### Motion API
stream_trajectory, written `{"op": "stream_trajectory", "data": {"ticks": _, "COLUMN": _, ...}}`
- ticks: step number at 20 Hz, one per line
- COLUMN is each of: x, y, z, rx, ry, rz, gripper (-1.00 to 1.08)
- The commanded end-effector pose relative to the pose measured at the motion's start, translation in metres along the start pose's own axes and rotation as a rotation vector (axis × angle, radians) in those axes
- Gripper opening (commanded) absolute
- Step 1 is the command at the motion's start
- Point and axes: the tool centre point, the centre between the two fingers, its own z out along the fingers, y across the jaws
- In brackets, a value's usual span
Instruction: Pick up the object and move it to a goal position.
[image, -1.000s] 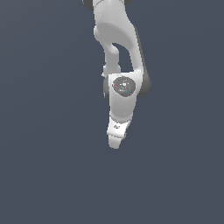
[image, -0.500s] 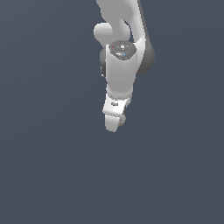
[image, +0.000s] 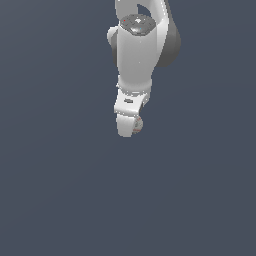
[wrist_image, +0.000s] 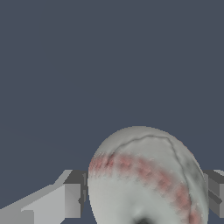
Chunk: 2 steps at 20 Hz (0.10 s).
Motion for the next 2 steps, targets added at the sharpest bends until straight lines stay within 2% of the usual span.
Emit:
{"op": "stream_trajectory", "data": {"ticks": 1, "x": -0.0008, "y": -0.001, "z": -0.0055, "rx": -0.001, "ry": 0.0, "rz": 0.0, "gripper": -1.0}}
{"op": "stream_trajectory", "data": {"ticks": 2, "x": -0.0008, "y": -0.001, "z": -0.0058, "rx": -0.001, "ry": 0.0, "rz": 0.0, "gripper": -1.0}}
